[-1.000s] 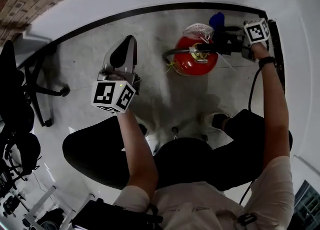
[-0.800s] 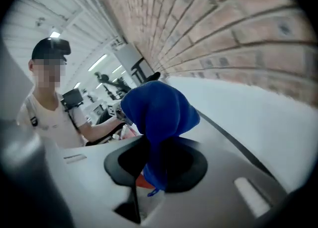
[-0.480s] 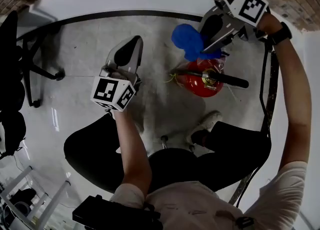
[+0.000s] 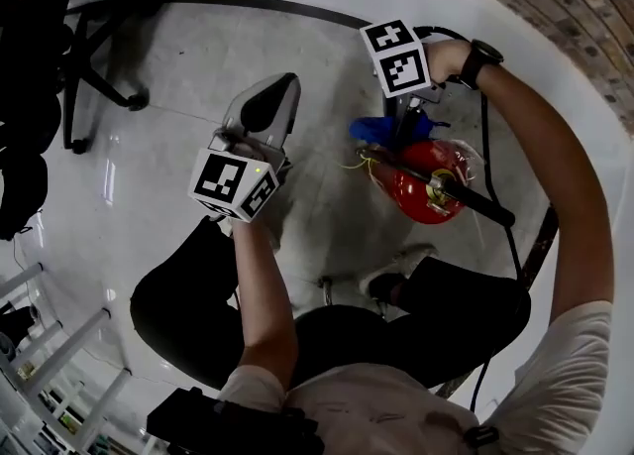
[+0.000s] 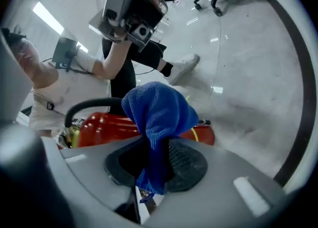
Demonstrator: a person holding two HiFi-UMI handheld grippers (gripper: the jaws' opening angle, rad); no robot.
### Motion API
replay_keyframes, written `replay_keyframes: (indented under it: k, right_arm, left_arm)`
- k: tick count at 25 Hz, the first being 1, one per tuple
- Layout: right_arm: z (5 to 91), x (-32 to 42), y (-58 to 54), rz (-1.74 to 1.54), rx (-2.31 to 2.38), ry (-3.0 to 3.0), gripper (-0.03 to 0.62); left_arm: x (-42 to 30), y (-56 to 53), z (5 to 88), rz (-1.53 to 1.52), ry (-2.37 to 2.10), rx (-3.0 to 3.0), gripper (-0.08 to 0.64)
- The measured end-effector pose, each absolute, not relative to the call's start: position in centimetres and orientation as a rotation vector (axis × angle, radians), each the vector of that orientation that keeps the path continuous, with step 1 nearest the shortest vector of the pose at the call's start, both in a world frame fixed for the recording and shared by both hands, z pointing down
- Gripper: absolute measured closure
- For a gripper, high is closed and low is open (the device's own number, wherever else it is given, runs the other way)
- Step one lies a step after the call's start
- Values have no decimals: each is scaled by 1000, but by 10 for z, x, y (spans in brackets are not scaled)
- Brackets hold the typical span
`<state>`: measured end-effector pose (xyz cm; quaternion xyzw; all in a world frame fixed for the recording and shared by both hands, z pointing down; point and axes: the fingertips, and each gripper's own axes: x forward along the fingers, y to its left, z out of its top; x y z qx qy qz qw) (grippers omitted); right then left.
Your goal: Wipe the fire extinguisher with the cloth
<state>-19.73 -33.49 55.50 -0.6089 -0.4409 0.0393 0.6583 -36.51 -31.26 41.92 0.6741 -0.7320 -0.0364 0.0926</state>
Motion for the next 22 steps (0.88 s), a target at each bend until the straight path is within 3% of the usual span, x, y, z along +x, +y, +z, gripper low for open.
replay_keyframes:
  k: [14, 22]
  right_arm:
    - [779, -173, -364, -165, -1347, -993, 520]
    - [811, -173, -375, -30, -1238, -1154, 520]
  left_arm:
    - [-360, -315, 460, -10, -2195, 1905, 558]
    - [-366, -319, 456, 2, -2208, 1898, 558]
